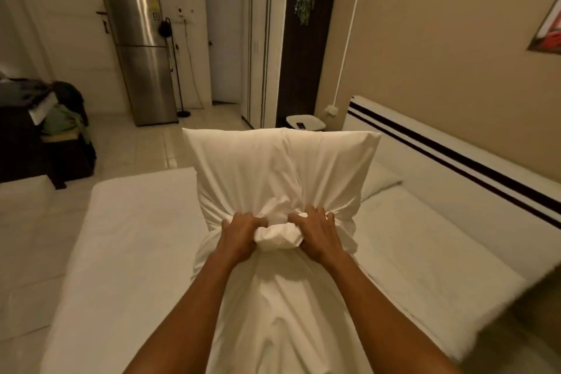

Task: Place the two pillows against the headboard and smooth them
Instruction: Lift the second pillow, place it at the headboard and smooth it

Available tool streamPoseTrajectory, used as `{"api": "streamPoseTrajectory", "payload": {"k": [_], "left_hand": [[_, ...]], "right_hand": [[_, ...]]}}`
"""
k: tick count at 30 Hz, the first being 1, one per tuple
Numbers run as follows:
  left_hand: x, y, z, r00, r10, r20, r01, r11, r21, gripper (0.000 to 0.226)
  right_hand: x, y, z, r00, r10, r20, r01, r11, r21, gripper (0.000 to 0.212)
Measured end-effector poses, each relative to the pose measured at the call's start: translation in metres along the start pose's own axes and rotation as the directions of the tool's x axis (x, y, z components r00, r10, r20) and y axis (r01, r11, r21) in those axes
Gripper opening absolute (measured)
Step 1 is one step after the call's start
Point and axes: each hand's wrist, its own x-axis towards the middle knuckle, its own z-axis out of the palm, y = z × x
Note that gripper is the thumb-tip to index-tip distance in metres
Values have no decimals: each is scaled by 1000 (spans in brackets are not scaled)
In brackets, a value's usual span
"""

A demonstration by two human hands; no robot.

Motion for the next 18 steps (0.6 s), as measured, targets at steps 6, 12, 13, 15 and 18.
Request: {"api": "streamPoseTrajectory", "payload": {"k": [6, 12, 13, 15, 18], "left_hand": [[7, 90, -11, 987, 150, -54, -151, 989, 0, 47], [24, 173, 17, 963, 267, -45, -268, 962, -40, 55], [28, 187, 21, 959, 281, -42, -282, 959, -40, 56], [37, 218, 27, 952, 304, -36, -305, 952, -33, 56], [55, 262, 34, 944, 329, -21, -329, 944, -15, 55]], "right_hand": [[-50, 60, -54, 984, 151, -97, -160, 984, -82, 49], [-101, 133, -77, 959, 263, -109, -277, 950, -146, 55], [-106, 147, -80, 954, 279, -108, -293, 943, -157, 54], [-114, 177, -87, 947, 300, -116, -316, 933, -172, 50], [-124, 220, -103, 942, 310, -131, -329, 931, -160, 41]]}}
